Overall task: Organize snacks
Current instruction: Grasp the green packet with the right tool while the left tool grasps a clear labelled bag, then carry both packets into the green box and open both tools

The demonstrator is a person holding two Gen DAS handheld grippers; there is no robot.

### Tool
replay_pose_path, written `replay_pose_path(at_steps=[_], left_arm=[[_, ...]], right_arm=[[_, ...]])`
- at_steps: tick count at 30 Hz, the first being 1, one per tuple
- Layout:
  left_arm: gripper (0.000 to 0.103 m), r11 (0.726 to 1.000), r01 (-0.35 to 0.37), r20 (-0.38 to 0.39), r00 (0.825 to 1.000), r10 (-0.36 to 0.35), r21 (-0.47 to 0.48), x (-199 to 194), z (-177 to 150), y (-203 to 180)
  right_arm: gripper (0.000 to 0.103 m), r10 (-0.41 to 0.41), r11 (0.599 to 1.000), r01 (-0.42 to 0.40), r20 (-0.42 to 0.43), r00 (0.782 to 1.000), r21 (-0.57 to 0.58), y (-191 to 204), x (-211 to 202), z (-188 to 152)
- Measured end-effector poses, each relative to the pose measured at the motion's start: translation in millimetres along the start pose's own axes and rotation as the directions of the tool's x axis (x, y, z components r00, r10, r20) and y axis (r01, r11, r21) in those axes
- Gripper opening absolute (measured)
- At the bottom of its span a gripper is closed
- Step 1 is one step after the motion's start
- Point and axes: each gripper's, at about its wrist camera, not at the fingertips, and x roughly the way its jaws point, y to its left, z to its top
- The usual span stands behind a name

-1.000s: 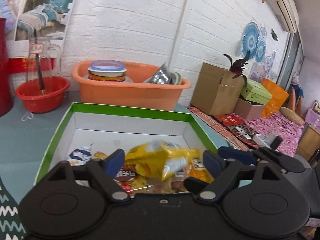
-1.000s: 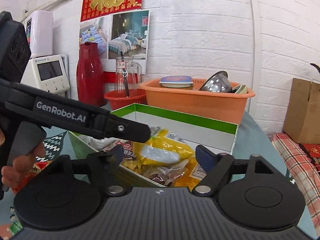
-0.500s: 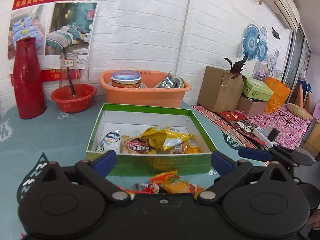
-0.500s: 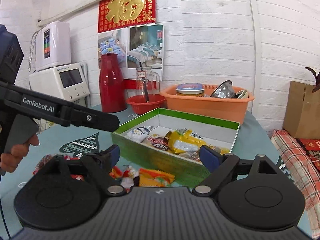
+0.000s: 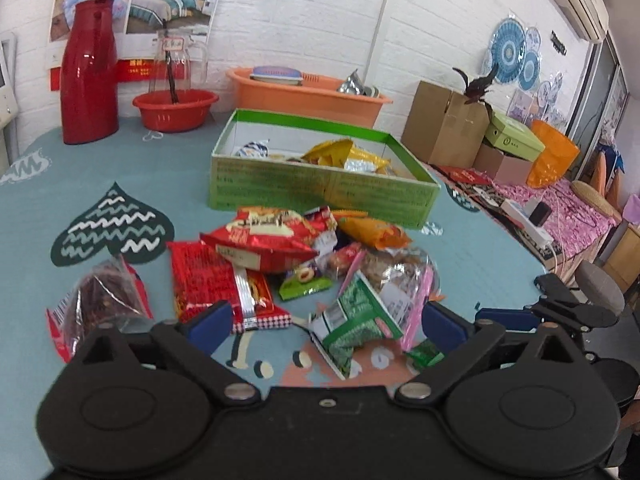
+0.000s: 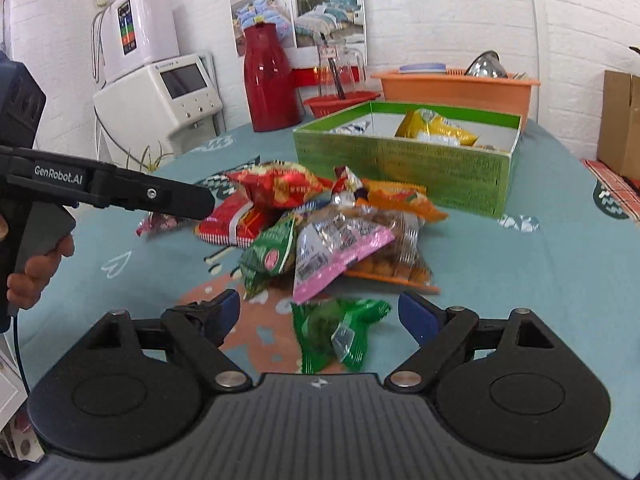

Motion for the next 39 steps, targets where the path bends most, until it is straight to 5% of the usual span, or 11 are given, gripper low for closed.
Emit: replay_pose_path(at_steps=[4,13,22,30,31,33,39], left_arm=[[0.103,0.998,-0.005,-0.030,1.000,0.007,0.060,19,-11,-7],[0.103,0.994,0.065,-0.077,0.995,-0.058,0.083,49,-8,-16],[0.103,0.988,0.105,-0.033,0.994,-0.102,0.117,60,22,-36],[0.103,0.978,0.125,-0.134,0.986,-0.103,0.169,97,22,-48],[0.096,0.979,0.121,-0.145,0.985,-0.098,0.164,100,20,-46],[0.092,0.981,0.133,-0.159,0.981,-0.111,0.137,102,17,-40],[0.073,0.981,0.151,-0.170,0.977,-0.129,0.123,90,16,-33]], right_arm=[[0.103,-0.058,0.998,0.059,-0.024,0.998,0.008,3,4,-9],[0.103,-0.041,0.998,0.043,-0.055,0.998,0.037,2,16,-11],[0.103,-0.051,0.998,0.053,-0.046,0.998,0.041,-3,18,-8],[0.103,-0.048,0.998,0.050,-0.032,0.998,0.044,-6,16,-10],[0.098,-0.052,0.998,0.053,-0.030,0.998,0.041,-6,16,-10],[0.065,-0.059,0.997,0.060,-0.029,0.998,0.037,-7,14,-10],[0.062,-0.047,0.999,0.048,-0.044,0.998,0.021,-10,8,-10]])
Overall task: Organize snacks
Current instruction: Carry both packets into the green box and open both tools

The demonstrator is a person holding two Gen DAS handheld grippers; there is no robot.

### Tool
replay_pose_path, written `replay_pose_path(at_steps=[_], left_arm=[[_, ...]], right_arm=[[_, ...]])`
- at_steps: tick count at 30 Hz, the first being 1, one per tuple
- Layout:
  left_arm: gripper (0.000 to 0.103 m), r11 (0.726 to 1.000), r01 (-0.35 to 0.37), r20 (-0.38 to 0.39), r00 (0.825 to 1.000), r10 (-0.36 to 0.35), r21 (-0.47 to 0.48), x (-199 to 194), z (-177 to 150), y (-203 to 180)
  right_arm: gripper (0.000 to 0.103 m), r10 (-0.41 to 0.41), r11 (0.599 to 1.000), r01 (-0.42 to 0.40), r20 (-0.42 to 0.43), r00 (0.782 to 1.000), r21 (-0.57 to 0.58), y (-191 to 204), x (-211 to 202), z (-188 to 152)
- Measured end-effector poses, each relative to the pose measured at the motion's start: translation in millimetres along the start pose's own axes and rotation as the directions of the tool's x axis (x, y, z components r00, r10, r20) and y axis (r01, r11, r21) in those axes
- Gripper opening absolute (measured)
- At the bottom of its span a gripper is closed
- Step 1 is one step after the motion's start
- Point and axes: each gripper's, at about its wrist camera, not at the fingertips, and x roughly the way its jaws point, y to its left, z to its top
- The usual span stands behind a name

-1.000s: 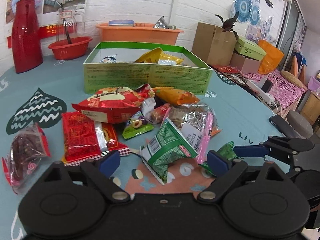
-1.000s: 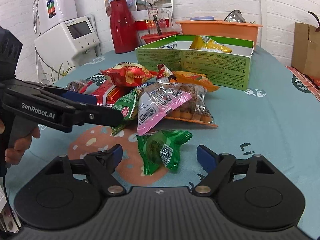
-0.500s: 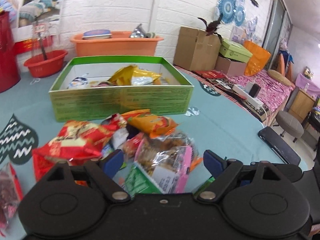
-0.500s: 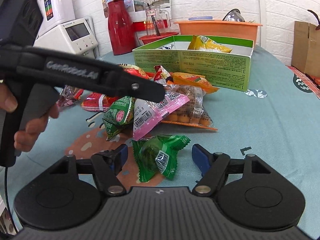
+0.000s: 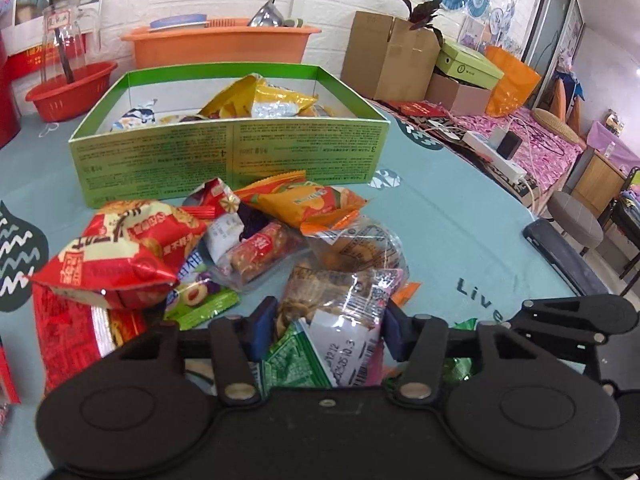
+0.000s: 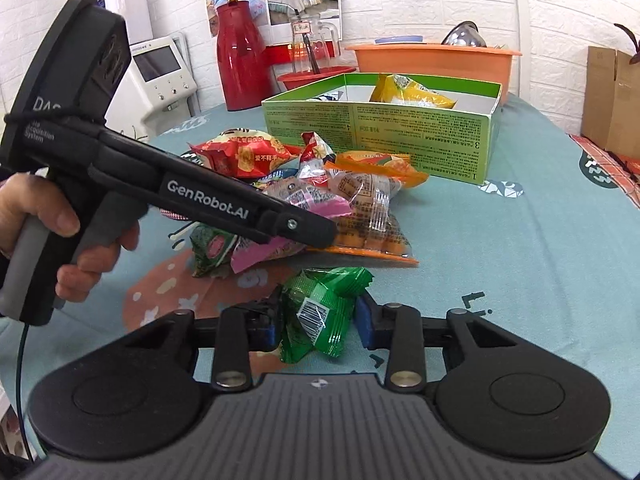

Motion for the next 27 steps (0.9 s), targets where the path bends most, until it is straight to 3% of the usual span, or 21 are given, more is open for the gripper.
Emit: replay_pose_path(at_steps=[5,12,19,25,27], left_arm=[[0.070,0.999,0.027,0.043,0.999,-0.026,-0.042,-24,4,10],[0.072,0.996,0.040,0.177,0.984,-0.025,-0.081,-63,39,21],[0.072,0.990,0.022,0.254,0.967,0.015,-0.142,-66,86,45],[0.073,0.981,-0.049,0.321,0.941,0.109,-0.188,-50,121,70],[0.073,0.978,-0.059,0.319,0.940,0.121,-0.198,-40,129,76]], right_arm=[[0.061,-0.001,1.000,0.001,0.025,1.000,-0.020,-2,-16,8],[0.062,-0.007,0.998,0.018,0.171,0.985,-0.062,-7,-32,58],[0.062,-0.067,0.993,0.087,0.237,0.969,-0.075,-27,-1,109],[0.062,-0.156,0.986,0.168,0.262,0.952,-0.024,-53,39,142],[0.062,-0.179,0.983,0.186,0.253,0.951,-0.004,-62,52,147]])
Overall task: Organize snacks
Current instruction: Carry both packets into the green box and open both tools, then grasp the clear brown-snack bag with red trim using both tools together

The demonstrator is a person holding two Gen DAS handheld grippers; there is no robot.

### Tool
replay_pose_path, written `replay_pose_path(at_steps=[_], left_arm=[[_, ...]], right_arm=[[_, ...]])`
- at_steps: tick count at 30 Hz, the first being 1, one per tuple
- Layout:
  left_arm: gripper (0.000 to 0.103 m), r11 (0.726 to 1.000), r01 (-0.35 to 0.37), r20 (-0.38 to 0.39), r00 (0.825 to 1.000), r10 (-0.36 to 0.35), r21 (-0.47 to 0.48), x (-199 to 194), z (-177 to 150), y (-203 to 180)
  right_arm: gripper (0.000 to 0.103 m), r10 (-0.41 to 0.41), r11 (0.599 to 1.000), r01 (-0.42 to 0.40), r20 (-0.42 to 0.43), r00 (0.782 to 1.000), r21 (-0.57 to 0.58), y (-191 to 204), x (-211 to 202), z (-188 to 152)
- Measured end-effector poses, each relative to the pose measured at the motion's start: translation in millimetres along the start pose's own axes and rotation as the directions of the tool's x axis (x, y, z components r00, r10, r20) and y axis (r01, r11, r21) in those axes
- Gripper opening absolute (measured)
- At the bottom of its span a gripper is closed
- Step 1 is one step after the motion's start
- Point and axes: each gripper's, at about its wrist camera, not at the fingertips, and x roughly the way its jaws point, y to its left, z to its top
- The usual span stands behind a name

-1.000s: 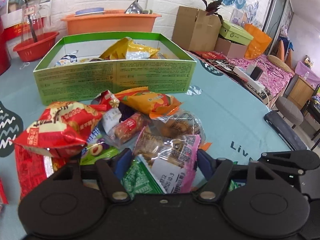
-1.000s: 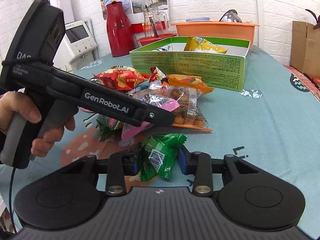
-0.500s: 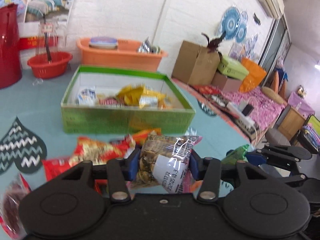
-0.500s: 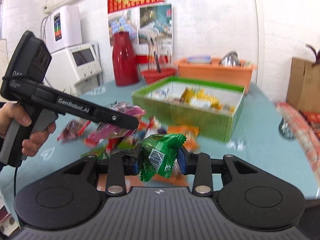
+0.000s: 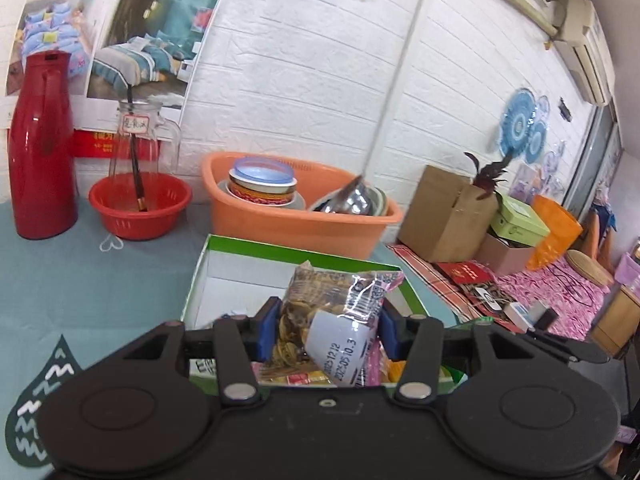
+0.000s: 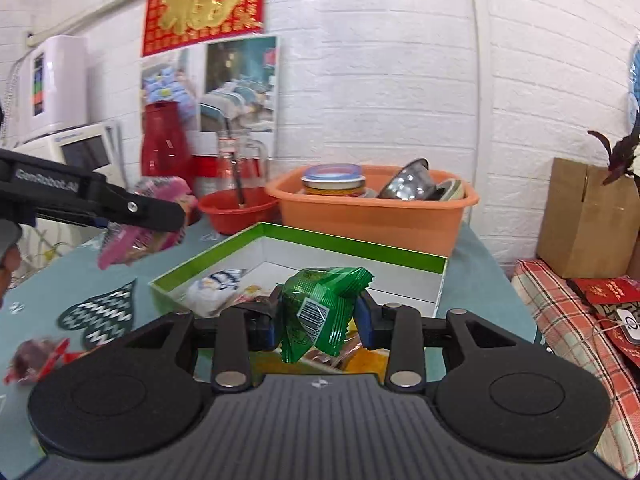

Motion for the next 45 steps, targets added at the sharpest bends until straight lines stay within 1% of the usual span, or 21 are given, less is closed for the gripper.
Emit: replay_pose_path(at_steps=[4,5,6,7,8,9,11,12,14,16,19,22,26,31,35,37,40,45], left_arm=[[0.074,1.000,-0.016,-0.020,1.000,0.016,0.001,29,1,5],[0.075,1.000,-0.019,-0.026,0.999,0.019,-0.003,34,0,7],[0.076,1.000,-0.022,-0.030,0.999,0.021,-0.009,42,-2,9],[0.083,1.000,-0.024,-0.033,0.999,0.024,-0.013,47,-5,11],[0.103,0.999,-0.034,-0.026,0.999,0.033,-0.012,52,-8,12],[0.103,0.999,-0.054,-0.018,0.998,0.054,-0.007,54,-11,12],[0.103,0.993,-0.119,-0.003,0.993,0.119,0.010,57,-16,11],[0.103,0.991,-0.135,0.000,0.991,0.135,0.022,57,-19,11],[0.103,0.990,-0.139,-0.021,0.990,0.139,0.033,58,-20,11],[0.103,0.990,-0.137,-0.035,0.990,0.138,0.023,54,-20,12],[0.103,0.990,-0.140,-0.024,0.990,0.141,0.029,41,-18,7],[0.103,0.989,-0.146,-0.012,0.989,0.147,0.032,20,-17,0],[0.103,0.992,-0.128,0.002,0.992,0.128,0.010,-19,-21,-5],[0.103,0.994,-0.108,-0.020,0.994,0.108,0.008,-69,-45,-3],[0.103,0.989,-0.147,-0.057,0.987,0.148,0.019,-104,-77,10],[0.103,0.982,-0.187,-0.069,0.980,0.187,0.009,-122,-93,21],[0.103,0.970,-0.241,-0.068,0.969,0.239,-0.030,-145,-111,39],[0.103,0.950,-0.292,-0.092,0.955,0.283,-0.108,-169,-128,71]], right_arm=[[0.062,-0.016,1.000,0.016,-0.010,1.000,0.021,-6,23,-4],[0.063,-0.021,0.999,0.021,-0.014,1.000,0.026,-7,28,-6],[0.068,-0.024,0.999,0.025,-0.018,1.000,0.030,-8,33,-8],[0.070,-0.029,0.999,0.029,-0.020,0.999,0.030,-8,37,-10],[0.091,-0.036,0.999,0.037,-0.019,0.999,0.019,-7,41,-12],[0.103,-0.051,0.999,0.051,-0.022,0.998,0.004,-7,44,-14],[0.103,-0.094,0.995,0.094,0.000,0.996,-0.019,-5,44,-18],[0.103,-0.094,0.995,0.094,0.016,0.995,-0.034,-5,43,-20],[0.103,-0.079,0.996,0.080,0.014,0.997,-0.046,-6,41,-22],[0.103,-0.079,0.996,0.079,0.006,0.997,-0.027,-8,37,-21],[0.103,-0.063,0.998,0.063,0.022,0.998,0.011,-9,24,-14],[0.103,-0.041,0.999,0.041,0.043,0.998,0.019,-4,4,-8],[0.103,0.007,1.000,-0.007,0.062,0.998,0.008,8,-28,-7],[0.103,0.122,0.991,-0.122,0.014,0.992,0.044,23,-64,-22],[0.103,0.187,0.981,-0.184,-0.059,0.981,0.059,44,-81,-44],[0.103,0.218,0.975,-0.211,-0.094,0.972,0.073,55,-86,-55],[0.103,0.278,0.959,-0.268,-0.130,0.952,0.088,76,-87,-68],[0.103,0.350,0.936,-0.340,-0.170,0.921,0.086,107,-82,-76]])
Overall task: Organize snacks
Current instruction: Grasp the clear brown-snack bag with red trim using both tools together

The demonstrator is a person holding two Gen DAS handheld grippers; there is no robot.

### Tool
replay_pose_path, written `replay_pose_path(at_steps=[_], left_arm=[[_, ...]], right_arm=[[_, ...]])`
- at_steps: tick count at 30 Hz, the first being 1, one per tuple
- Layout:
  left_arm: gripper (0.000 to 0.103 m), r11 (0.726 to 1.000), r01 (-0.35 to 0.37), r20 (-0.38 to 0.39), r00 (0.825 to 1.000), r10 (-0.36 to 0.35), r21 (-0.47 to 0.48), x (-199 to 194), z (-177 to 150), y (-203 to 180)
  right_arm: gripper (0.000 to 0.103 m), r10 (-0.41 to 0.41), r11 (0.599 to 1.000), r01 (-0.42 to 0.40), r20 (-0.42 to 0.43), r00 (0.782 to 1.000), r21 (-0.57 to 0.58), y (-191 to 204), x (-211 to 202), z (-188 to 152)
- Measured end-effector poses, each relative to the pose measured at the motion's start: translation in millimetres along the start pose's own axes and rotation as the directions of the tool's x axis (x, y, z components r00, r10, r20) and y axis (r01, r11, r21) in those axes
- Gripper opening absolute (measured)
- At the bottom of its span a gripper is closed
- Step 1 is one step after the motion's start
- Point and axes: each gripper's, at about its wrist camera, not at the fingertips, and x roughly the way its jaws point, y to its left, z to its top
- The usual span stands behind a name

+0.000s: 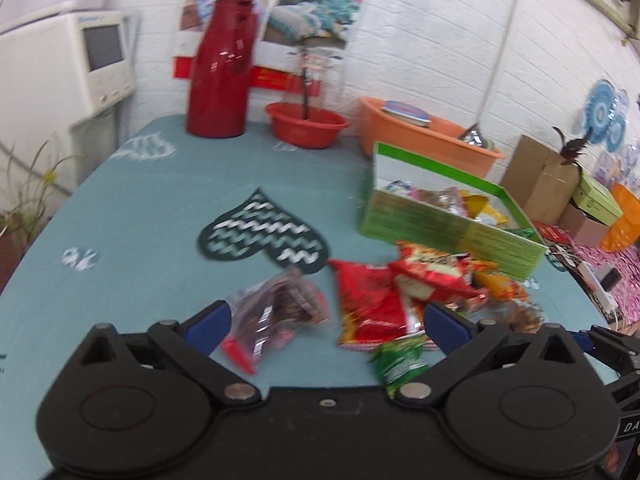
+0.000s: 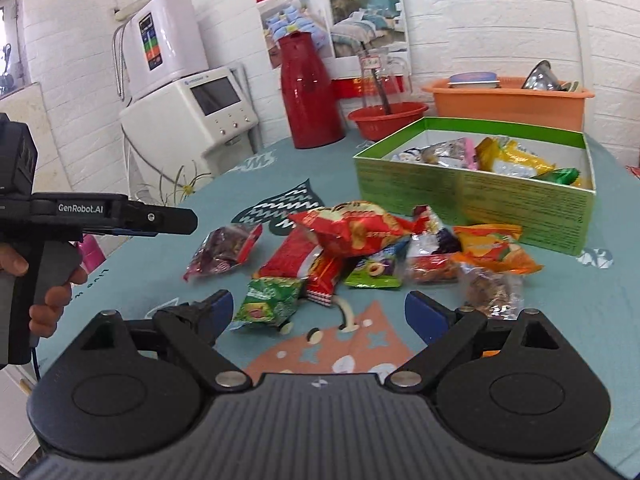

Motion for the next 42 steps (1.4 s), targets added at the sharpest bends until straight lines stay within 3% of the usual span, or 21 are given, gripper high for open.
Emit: replay_pose_path(at_steps=[4,9,14,21,25,26,28,30,34,35,36,42], left_arm=[[0.103,0.999,-0.013,-0.001,1.000,0.013,-0.030,2,2,21],[0.103,0.994,0.040,-0.008,0.999,-0.041,-0.102,13,10,42],[0.103,0.986,0.082,-0.043,0.995,-0.089,-0.145,36,7,54],[0.103,0.966,0.124,-0.077,0.987,-0.144,-0.227,58,5,76],[0.103,0.968,0.136,-0.076,0.985,-0.155,-0.213,62,6,80],[0.096,0.973,0.123,-0.074,0.987,-0.140,-0.195,62,5,79],[0.085,0.981,0.106,-0.060,0.991,-0.117,-0.162,64,3,77],[0.079,0.982,0.099,-0.055,0.992,-0.109,-0.158,64,2,76],[0.075,0.980,0.113,-0.049,0.991,-0.123,-0.162,60,-1,70],[0.064,0.979,0.125,-0.044,0.990,-0.133,-0.162,58,0,68],[0.061,0.974,0.153,-0.032,0.987,-0.160,-0.165,56,2,65],[0.060,0.980,0.178,0.019,0.984,-0.177,-0.093,47,26,31]], right_arm=[[0.103,0.052,0.999,-0.052,-0.011,0.999,-0.007,18,14,4],[0.103,0.126,0.989,-0.128,-0.035,0.991,-0.078,40,43,20],[0.103,0.148,0.972,-0.166,-0.114,0.982,-0.169,58,87,36],[0.103,0.176,0.955,-0.212,-0.179,0.968,-0.209,69,131,45],[0.103,0.177,0.945,-0.221,-0.195,0.965,-0.239,73,148,47],[0.102,0.172,0.946,-0.217,-0.195,0.966,-0.242,73,152,46],[0.075,0.167,0.948,-0.212,-0.199,0.966,-0.236,71,158,45],[0.063,0.154,0.954,-0.198,-0.201,0.967,-0.225,68,160,44],[0.056,0.134,0.962,-0.173,-0.189,0.973,-0.212,66,153,41],[0.054,0.126,0.963,-0.164,-0.183,0.975,-0.215,66,150,41],[0.046,0.124,0.963,-0.161,-0.176,0.977,-0.217,66,146,41],[0.046,0.085,0.960,-0.102,-0.076,0.993,-0.259,64,118,58]])
